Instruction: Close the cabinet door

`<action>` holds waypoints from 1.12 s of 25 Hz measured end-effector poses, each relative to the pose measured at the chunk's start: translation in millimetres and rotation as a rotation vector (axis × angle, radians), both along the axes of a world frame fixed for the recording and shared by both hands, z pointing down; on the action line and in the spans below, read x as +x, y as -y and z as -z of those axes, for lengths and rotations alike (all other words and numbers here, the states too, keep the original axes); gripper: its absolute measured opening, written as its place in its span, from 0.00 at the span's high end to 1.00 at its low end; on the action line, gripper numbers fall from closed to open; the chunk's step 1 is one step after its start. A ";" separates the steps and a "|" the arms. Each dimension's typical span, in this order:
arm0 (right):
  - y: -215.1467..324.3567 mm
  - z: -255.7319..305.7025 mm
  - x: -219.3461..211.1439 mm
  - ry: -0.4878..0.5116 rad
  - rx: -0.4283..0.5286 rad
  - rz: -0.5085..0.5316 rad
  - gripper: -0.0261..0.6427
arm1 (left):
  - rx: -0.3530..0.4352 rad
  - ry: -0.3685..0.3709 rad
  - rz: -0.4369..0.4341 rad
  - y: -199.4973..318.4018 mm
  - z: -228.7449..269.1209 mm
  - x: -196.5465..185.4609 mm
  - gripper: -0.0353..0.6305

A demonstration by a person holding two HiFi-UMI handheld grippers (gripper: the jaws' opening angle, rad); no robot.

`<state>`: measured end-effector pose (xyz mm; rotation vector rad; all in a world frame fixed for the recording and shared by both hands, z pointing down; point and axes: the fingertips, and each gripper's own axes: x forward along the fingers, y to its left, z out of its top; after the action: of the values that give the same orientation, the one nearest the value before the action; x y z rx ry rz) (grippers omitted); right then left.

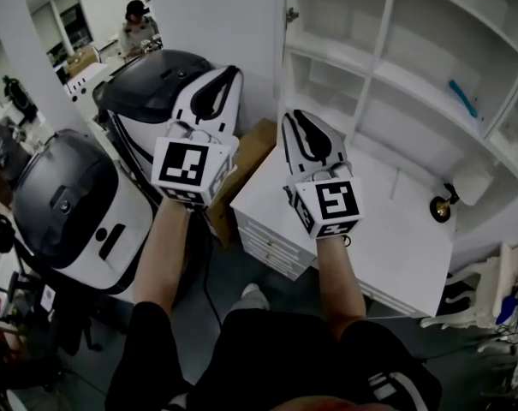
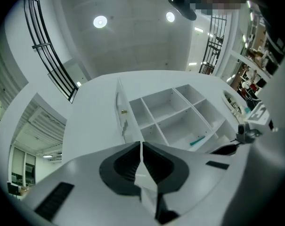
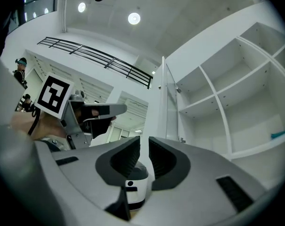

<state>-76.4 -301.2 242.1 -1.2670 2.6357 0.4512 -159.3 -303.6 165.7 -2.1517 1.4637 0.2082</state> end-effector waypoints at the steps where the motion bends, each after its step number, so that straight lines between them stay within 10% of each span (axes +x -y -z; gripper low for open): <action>1: 5.6 3.0 -2.8 -0.002 0.008 -0.004 0.87 | 0.005 0.005 -0.008 6.8 4.6 -1.9 0.93; 28: 92.0 48.8 -36.1 -0.044 0.133 -0.180 0.76 | 0.271 0.199 -0.280 114.8 149.7 4.5 0.78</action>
<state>-112.6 -393.2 193.3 -1.4730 2.4889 0.6773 -154.8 -418.4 16.0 -2.0781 0.9622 0.2667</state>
